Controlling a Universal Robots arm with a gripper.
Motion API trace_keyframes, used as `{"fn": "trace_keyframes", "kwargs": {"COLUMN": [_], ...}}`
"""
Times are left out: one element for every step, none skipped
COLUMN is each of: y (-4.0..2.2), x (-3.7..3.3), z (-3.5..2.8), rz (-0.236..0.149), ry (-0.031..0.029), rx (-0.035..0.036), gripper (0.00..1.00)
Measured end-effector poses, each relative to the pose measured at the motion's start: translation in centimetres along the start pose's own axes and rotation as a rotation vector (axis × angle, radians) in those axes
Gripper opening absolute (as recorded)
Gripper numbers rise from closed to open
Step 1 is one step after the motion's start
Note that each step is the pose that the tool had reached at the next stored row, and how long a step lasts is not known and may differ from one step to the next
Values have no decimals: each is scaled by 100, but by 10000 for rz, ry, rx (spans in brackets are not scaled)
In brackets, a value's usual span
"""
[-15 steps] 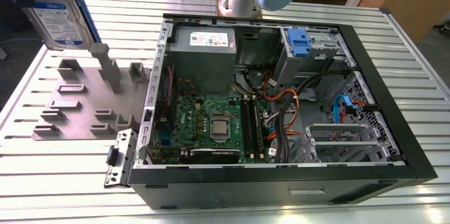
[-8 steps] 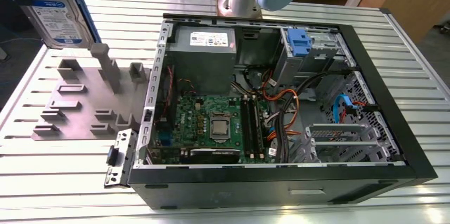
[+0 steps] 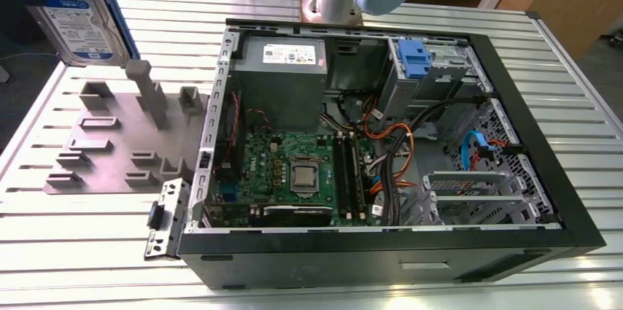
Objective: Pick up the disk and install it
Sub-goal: 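Pick up the disk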
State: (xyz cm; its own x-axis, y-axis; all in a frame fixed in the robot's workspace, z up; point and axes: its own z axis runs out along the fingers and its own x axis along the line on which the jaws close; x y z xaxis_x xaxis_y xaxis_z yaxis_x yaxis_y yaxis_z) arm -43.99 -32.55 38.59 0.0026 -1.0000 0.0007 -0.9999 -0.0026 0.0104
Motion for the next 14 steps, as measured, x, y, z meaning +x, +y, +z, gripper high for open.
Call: {"fn": "trace_keyframes", "kwargs": {"y": [0, 0, 0, 0, 1, 1, 1, 0, 1, 1, 1, 1, 1, 1], "x": [0, 0, 0, 0, 0, 0, 0, 0, 0, 0, 0, 0, 0, 0], "z": [-9, -17, -18, -20, -22, -25, -27, -29, -36, -42, -44, -46, -48, -50], "rz": [-2, -2, -1, -2, -2, -2, -2, -2, -1, -2, -2, -2, -2, -1], "ry": [0, 0, 0, 0, 1, 1, 1, 0, 0, 0, 0, 0, 0, 0], "rx": [-1, -1, -1, -2, -2, -3, -2, 0, 0, -1, 0, 0, -1, -1], "gripper": [36, 36, 36, 36, 36, 36, 36, 36, 36, 36, 36, 36, 36, 36]}}
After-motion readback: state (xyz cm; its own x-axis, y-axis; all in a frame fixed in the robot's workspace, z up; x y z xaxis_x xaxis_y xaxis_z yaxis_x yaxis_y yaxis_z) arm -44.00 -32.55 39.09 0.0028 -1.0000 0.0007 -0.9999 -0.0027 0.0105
